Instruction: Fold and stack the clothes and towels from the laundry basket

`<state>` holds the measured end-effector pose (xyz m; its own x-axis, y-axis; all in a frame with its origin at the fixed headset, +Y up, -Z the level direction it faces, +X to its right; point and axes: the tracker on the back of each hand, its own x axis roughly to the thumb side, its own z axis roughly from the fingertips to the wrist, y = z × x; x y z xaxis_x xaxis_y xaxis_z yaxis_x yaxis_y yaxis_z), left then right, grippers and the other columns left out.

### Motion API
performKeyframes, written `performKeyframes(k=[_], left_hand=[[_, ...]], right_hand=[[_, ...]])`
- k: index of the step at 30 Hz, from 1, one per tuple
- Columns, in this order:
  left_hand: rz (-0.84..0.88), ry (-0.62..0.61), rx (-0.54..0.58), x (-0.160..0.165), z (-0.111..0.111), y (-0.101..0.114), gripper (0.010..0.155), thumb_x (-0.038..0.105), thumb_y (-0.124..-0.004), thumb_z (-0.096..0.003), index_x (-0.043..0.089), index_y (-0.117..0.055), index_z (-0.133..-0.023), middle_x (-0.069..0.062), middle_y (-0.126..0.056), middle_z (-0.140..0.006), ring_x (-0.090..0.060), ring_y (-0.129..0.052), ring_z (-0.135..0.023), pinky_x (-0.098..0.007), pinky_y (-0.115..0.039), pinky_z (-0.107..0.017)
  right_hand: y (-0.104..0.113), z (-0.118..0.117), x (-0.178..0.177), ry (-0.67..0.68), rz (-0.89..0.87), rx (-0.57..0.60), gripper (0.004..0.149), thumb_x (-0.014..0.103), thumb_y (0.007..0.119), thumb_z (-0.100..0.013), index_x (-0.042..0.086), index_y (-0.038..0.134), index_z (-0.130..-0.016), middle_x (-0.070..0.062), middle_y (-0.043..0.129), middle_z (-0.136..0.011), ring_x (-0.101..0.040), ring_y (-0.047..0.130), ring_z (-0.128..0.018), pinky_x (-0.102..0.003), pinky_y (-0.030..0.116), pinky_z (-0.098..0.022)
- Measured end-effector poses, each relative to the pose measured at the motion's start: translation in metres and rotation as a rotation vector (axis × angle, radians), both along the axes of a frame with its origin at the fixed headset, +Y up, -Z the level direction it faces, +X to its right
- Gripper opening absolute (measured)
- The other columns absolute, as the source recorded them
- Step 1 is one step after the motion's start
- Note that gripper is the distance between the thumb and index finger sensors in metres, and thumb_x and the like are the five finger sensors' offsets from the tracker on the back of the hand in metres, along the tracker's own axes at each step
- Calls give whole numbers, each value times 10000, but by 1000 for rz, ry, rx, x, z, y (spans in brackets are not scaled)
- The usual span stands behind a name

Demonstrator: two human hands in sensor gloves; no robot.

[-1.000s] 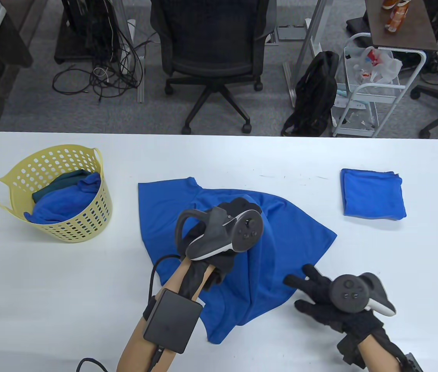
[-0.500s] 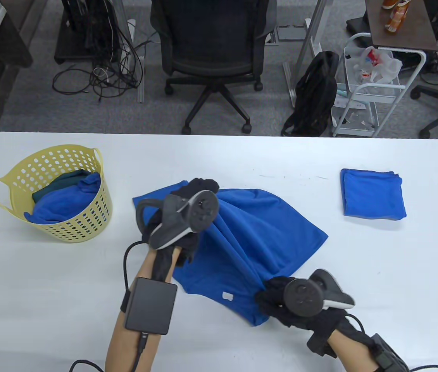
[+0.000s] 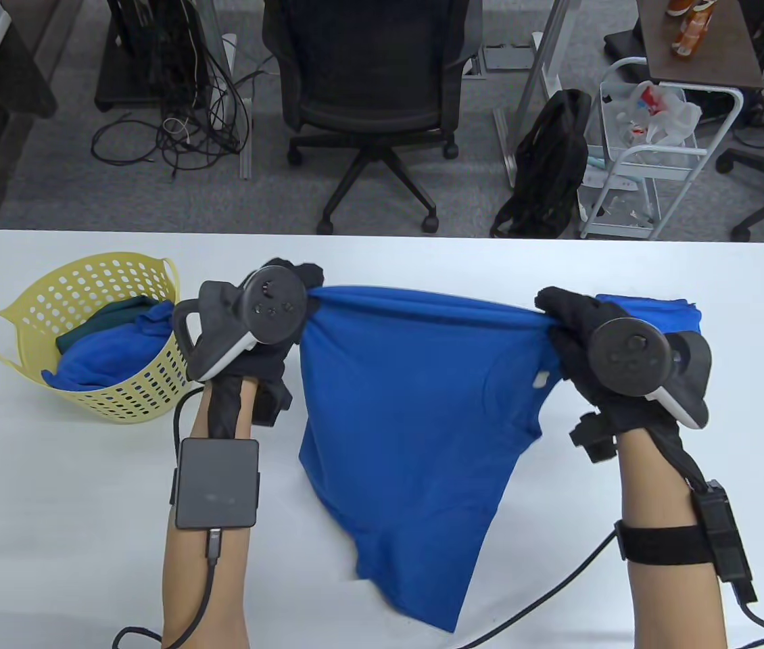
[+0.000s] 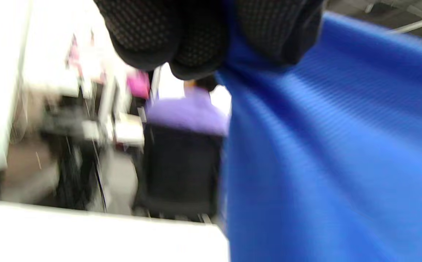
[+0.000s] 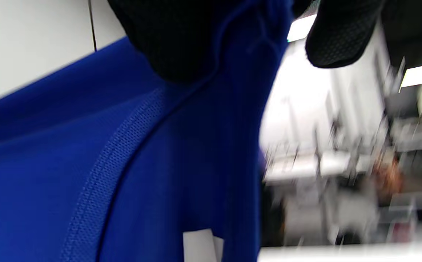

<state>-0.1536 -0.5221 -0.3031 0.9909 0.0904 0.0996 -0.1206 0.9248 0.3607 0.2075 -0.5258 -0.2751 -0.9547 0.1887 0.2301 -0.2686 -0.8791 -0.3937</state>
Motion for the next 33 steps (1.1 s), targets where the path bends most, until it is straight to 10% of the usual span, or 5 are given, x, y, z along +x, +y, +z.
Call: performKeyframes(k=[5, 9, 21, 26, 33], left_hand=[[-104, -20, 355, -4, 38, 44, 500, 470, -689, -533, 365, -646, -1019, 59, -765, -994, -137, -881, -835, -430, -793, -689], [-230, -174, 331, -12, 73, 27, 503, 504, -669, -529, 365, -652, -1012, 39, -744, -1055, -189, -861, -910, -479, -766, -713], [-279, -535, -552, -2, 169, -196, 510, 498, -683, -546, 323, -687, -1025, -6, -754, -1098, -249, -863, -961, -496, -785, -698], [-184, -464, -626, -9, 148, -172, 513, 485, -703, -560, 305, -698, -1040, -75, -717, -1152, -323, -816, -1013, -540, -748, -719], [-114, -153, -452, -1, 48, -124, 534, 483, -714, -567, 313, -667, -1072, -90, -692, -1182, -334, -806, -1026, -563, -728, -731]], right_hand=[[50, 35, 5, 6, -87, 291, 381, 210, 751, -571, 261, 712, -946, -51, 812, -926, -311, 810, -835, -683, 616, -688], [33, 60, 23, 140, -116, 217, 401, 237, 756, -570, 227, 721, -970, -59, 835, -914, -330, 811, -849, -700, 609, -685], [-188, 132, 43, 417, -7, -649, 425, 232, 707, -589, 96, 725, -992, -252, 657, -1085, -526, 640, -965, -723, 585, -669], [-172, 118, 38, 417, -31, -648, 427, 224, 703, -597, 78, 723, -998, -276, 633, -1102, -548, 622, -972, -726, 579, -670], [-121, 9, 9, 84, 93, -416, 421, 222, 698, -600, 117, 701, -1007, -265, 610, -1113, -538, 599, -989, -727, 563, -680]])
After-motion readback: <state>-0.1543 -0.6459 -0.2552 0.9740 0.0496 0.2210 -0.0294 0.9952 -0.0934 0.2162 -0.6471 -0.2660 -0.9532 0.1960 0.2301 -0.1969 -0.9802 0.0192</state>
